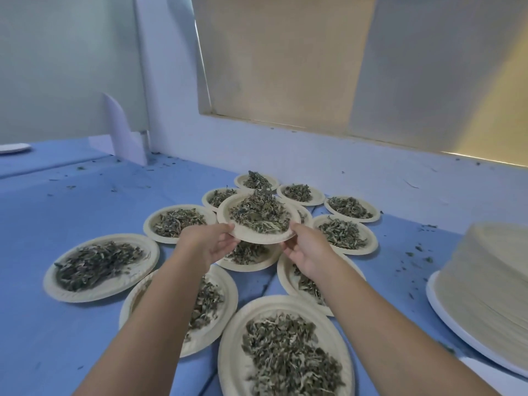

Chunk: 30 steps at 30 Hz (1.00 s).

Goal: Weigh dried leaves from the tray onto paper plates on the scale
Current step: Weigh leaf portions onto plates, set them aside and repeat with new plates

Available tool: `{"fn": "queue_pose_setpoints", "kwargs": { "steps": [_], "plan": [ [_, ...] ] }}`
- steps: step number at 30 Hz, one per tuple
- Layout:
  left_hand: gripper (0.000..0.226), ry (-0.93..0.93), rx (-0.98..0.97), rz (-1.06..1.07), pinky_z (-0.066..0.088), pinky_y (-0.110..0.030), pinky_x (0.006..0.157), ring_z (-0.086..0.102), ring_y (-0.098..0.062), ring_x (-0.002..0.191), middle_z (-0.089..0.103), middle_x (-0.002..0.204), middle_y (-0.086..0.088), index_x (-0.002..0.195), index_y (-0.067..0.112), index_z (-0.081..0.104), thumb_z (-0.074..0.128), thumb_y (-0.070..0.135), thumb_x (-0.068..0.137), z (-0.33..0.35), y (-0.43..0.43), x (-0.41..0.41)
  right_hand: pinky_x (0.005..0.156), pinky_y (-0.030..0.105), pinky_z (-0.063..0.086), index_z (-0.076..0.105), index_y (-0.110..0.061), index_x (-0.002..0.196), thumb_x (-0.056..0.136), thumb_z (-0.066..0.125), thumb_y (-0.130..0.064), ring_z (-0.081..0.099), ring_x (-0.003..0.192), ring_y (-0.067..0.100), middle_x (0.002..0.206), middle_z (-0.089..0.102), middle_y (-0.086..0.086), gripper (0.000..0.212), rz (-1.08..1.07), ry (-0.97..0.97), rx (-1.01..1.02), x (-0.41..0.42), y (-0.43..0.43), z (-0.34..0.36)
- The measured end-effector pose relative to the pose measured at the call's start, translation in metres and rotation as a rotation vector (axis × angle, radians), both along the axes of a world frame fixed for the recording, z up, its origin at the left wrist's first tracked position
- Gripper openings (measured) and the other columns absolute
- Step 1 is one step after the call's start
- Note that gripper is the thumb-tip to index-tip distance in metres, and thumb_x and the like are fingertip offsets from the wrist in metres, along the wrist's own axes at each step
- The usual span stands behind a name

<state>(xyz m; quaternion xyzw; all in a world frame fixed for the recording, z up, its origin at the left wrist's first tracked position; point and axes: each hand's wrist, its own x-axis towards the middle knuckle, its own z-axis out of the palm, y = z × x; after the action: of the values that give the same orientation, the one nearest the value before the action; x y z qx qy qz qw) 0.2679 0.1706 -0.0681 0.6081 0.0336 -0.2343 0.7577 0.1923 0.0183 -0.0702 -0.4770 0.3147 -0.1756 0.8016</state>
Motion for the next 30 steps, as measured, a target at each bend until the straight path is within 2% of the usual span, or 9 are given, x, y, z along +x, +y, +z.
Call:
{"fn": "queue_pose_setpoints", "kwargs": {
  "steps": [4, 12, 15, 18, 23, 25, 27, 29, 30],
  "plan": [
    [0.025, 0.038, -0.024, 0.030, 0.051, -0.016, 0.042, 0.065, -0.010, 0.044, 0.068, 0.055, -0.007, 0.105, -0.003, 0.058, 0.068, 0.004, 0.083, -0.001, -0.004, -0.004, 0.059, 0.025, 0.053, 0.057, -0.003, 0.089, 0.094, 0.054, -0.003, 0.059, 0.075, 0.017, 0.088, 0.060, 0.012, 0.005, 0.040, -0.059, 0.029, -0.006, -0.007, 0.002],
    [0.015, 0.044, -0.052, 0.154, 0.040, -0.010, 0.038, 0.063, -0.008, 0.044, 0.067, 0.073, -0.011, 0.093, -0.002, 0.059, 0.068, 0.005, 0.084, -0.003, -0.009, -0.001, 0.066, 0.032, 0.056, 0.055, 0.000, 0.090, 0.090, 0.052, 0.010, 0.062, 0.091, 0.024, 0.102, 0.057, 0.020, 0.010, 0.120, -0.153, 0.097, -0.009, -0.002, 0.007],
    [0.014, 0.046, -0.088, 0.198, 0.036, -0.010, 0.033, 0.064, -0.012, 0.054, 0.065, 0.079, -0.012, 0.096, -0.003, 0.058, 0.065, 0.003, 0.086, -0.001, -0.010, 0.004, 0.077, 0.034, 0.054, 0.055, 0.000, 0.090, 0.089, 0.052, 0.010, 0.063, 0.095, 0.028, 0.102, 0.059, 0.022, 0.010, 0.165, -0.183, 0.104, -0.002, 0.003, 0.010],
    [0.008, 0.058, -0.121, 0.240, 0.033, -0.011, 0.030, 0.061, -0.010, 0.041, 0.063, 0.078, -0.012, 0.093, -0.001, 0.057, 0.062, 0.001, 0.087, 0.004, -0.016, 0.023, 0.088, 0.036, 0.051, 0.055, 0.002, 0.089, 0.091, 0.049, 0.008, 0.062, 0.106, 0.032, 0.107, 0.060, 0.025, 0.009, 0.228, -0.215, 0.106, 0.018, 0.009, 0.011],
    [0.014, 0.086, -0.133, 0.318, 0.033, -0.012, 0.030, 0.056, -0.007, 0.033, 0.064, 0.086, -0.011, 0.103, 0.000, 0.056, 0.058, 0.001, 0.089, 0.012, -0.042, 0.092, 0.082, 0.034, 0.051, 0.050, 0.005, 0.114, 0.092, 0.049, 0.003, 0.061, 0.097, 0.029, 0.124, 0.053, 0.026, 0.022, 0.250, -0.212, 0.079, 0.077, 0.007, 0.021],
    [0.023, 0.111, -0.096, 0.377, 0.033, -0.013, 0.029, 0.059, -0.011, 0.042, 0.066, 0.090, -0.014, 0.111, -0.006, 0.056, 0.059, 0.000, 0.089, 0.012, -0.048, 0.124, 0.083, 0.035, 0.051, 0.052, 0.003, 0.098, 0.093, 0.048, 0.002, 0.062, 0.092, 0.028, 0.122, 0.055, 0.025, 0.007, 0.232, -0.208, 0.096, 0.100, -0.001, 0.026],
    [0.026, 0.128, -0.043, 0.413, 0.032, -0.015, 0.028, 0.060, -0.014, 0.050, 0.068, 0.068, -0.013, 0.113, -0.007, 0.057, 0.059, 0.001, 0.088, 0.010, -0.050, 0.159, 0.083, 0.035, 0.051, 0.051, -0.002, 0.086, 0.093, 0.047, 0.003, 0.063, 0.089, 0.028, 0.111, 0.060, 0.023, 0.010, 0.212, -0.211, 0.120, 0.119, -0.012, 0.029],
    [0.015, 0.150, 0.000, 0.442, 0.033, -0.016, 0.030, 0.059, -0.014, 0.041, 0.058, 0.040, -0.008, 0.102, -0.004, 0.058, 0.059, 0.003, 0.089, 0.007, -0.051, 0.194, 0.076, 0.032, 0.053, 0.052, -0.002, 0.086, 0.093, 0.049, 0.002, 0.064, 0.087, 0.028, 0.106, 0.061, 0.020, 0.009, 0.192, -0.215, 0.130, 0.136, -0.023, 0.029],
    [0.010, 0.160, 0.017, 0.463, 0.035, -0.017, 0.031, 0.058, -0.014, 0.040, 0.057, 0.040, -0.008, 0.097, -0.002, 0.058, 0.059, 0.004, 0.089, 0.006, -0.052, 0.211, 0.074, 0.032, 0.054, 0.053, -0.001, 0.088, 0.092, 0.050, 0.001, 0.065, 0.086, 0.027, 0.109, 0.060, 0.019, 0.006, 0.190, -0.210, 0.131, 0.144, -0.028, 0.029]
  ]
}}
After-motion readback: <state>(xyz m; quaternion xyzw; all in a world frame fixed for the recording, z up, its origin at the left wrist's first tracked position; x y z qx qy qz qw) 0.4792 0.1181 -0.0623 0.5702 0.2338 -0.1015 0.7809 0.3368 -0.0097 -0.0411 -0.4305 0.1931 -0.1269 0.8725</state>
